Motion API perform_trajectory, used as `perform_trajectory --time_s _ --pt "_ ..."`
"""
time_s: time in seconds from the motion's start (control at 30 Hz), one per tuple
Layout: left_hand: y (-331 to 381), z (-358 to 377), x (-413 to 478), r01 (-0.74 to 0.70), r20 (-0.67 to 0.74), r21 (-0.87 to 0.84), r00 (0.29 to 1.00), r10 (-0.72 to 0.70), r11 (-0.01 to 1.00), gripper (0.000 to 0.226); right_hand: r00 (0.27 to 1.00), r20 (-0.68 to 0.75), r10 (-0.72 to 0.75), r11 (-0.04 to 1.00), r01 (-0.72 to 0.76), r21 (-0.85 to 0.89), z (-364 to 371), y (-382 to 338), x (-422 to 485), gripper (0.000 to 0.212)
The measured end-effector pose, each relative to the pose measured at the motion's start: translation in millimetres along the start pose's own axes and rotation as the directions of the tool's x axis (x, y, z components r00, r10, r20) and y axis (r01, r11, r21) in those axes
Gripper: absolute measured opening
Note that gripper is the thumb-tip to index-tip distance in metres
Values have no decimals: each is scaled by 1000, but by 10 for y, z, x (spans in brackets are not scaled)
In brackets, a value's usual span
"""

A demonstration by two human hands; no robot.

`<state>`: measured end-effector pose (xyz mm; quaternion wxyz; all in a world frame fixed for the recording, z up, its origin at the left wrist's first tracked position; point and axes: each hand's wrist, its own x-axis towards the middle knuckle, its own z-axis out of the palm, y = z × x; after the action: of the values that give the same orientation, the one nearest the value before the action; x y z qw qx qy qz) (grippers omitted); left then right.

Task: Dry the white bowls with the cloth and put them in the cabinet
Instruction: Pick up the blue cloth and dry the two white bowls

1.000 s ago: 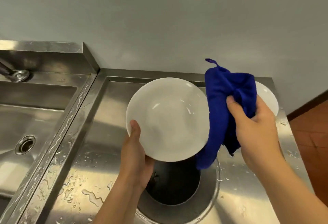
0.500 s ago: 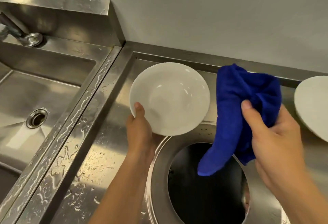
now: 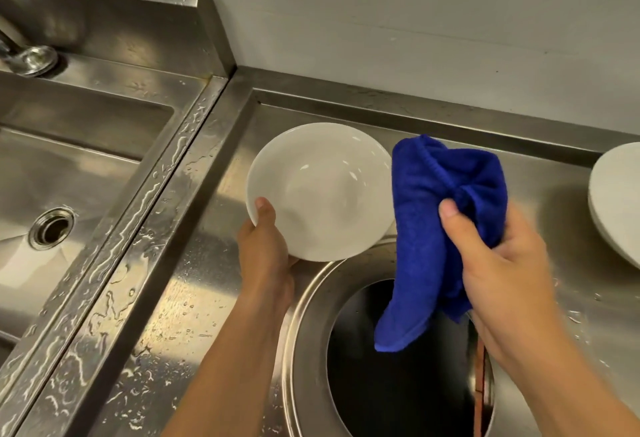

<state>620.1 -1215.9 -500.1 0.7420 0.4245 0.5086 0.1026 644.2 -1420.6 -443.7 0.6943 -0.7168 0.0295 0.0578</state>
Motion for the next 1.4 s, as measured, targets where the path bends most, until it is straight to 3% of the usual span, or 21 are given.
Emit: perform_trajectory --time_s 0.17,0.23,0.33,0.43,0.57,0.77,0.93,1.07,1.23,1.4 --pt "-10 -38 13 -36 13 43 999 36 998 27 998 65 -21 1000 20 14 208 -9 47 20" --pt "7 -73 -2 -107 4 72 994 107 992 23 996 77 -41 998 37 46 240 -24 45 22" --pt "82 -138 -80 -264 -75 125 959 275 956 37 994 103 -37 996 28 83 256 -74 21 19" --pt "194 -170 -312 -514 -119 176 836 536 840 29 992 118 -51 993 38 109 269 -191 -32 15" --pt "408 30 -850 -742 76 194 663 745 641 20 989 118 -87 990 72 125 222 -495 -130 15" --pt "554 680 -1705 -773 417 86 600 682 628 31 978 60 -199 967 186 174 -247 -1147 -258 22" --pt "195 1215 -2265 -733 561 43 580 590 679 37 967 -81 -243 955 253 153 -1023 -1277 -337 13" --pt "-295 1629 -2482 -704 674 112 573 467 702 34 946 -223 -234 955 267 130 -1724 -1114 -413 12" --pt "-1021 2052 -2531 -651 702 243 630 333 719 29 919 -364 -152 971 208 119 -2458 -674 -449 6" --pt "-1547 2192 -2226 -606 532 288 745 402 741 7 901 -424 -92 983 149 104 -2744 -236 -421 7"
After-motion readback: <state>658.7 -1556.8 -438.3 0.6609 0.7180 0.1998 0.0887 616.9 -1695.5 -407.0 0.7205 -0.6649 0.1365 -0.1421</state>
